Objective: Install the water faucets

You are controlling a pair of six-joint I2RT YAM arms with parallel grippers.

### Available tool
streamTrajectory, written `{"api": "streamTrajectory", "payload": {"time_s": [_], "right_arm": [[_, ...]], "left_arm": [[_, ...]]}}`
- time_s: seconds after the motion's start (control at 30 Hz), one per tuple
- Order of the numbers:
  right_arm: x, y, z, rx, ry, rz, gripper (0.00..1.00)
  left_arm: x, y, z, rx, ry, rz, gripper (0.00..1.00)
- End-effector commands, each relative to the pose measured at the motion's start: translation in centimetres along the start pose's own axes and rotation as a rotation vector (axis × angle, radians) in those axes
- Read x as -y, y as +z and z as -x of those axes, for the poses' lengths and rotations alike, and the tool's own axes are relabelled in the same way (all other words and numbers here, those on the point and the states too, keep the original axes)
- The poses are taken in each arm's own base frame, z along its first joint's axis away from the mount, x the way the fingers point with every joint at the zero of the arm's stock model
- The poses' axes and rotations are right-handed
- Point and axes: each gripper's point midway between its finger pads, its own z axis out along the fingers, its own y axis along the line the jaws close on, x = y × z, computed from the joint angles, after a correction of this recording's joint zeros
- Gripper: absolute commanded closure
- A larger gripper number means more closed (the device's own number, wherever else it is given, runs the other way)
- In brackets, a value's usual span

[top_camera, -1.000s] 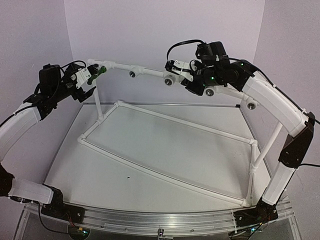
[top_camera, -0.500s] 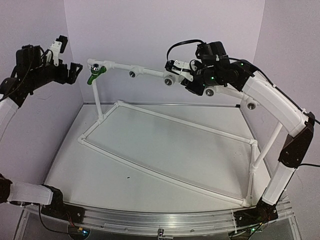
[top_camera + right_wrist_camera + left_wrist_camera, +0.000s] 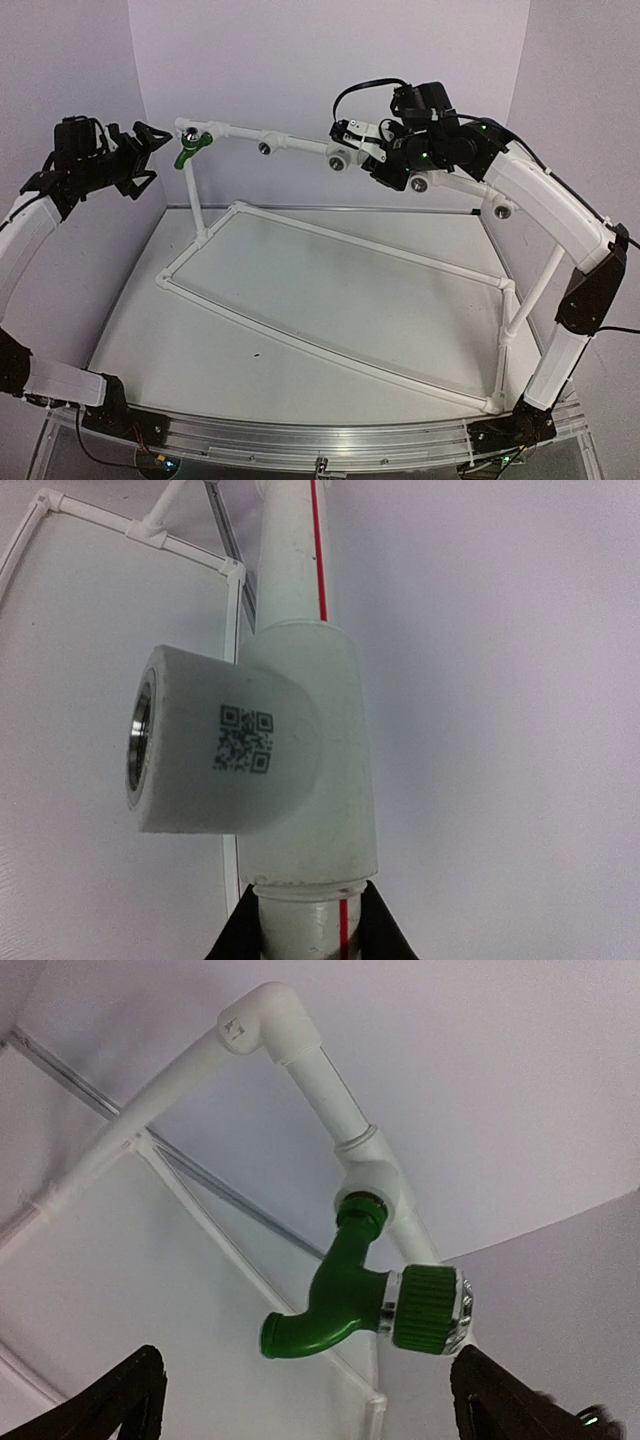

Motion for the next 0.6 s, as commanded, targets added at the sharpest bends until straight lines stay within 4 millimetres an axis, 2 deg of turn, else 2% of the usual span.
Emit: {"api": "streamTrajectory", "payload": {"time_s": [0.0, 0.1, 0.23, 0.43, 0.57], "right_arm": [[-0.9, -0.1, 0.4, 0.004, 0.118, 0.032, 1.0], [-0.9, -0.2, 0.5, 0.006, 0.117, 0.034, 1.0], [-1.0, -0.3, 0.4, 0.008, 0.113, 0.037, 1.0], [-1.0, -0.2, 0.4, 0.007, 0.106, 0.039, 1.0], [-1.0, -0.2, 0.4, 0.007, 0.105, 0.038, 1.0]], "left_arm": [[3.4, -0.9, 0.3, 0.021, -0.476, -0.341, 0.0], [2.5, -1.4, 0.8, 0.073, -0.666, -0.438, 0.0], [3.0, -2.1, 1.6, 0.085, -0.769, -0.405, 0.0], [2.6, -0.7, 1.6, 0.028, -0.966, -0.414, 0.0], [2.8, 0.2, 1.9, 0.001, -1.022, -0.411, 0.0]]}}
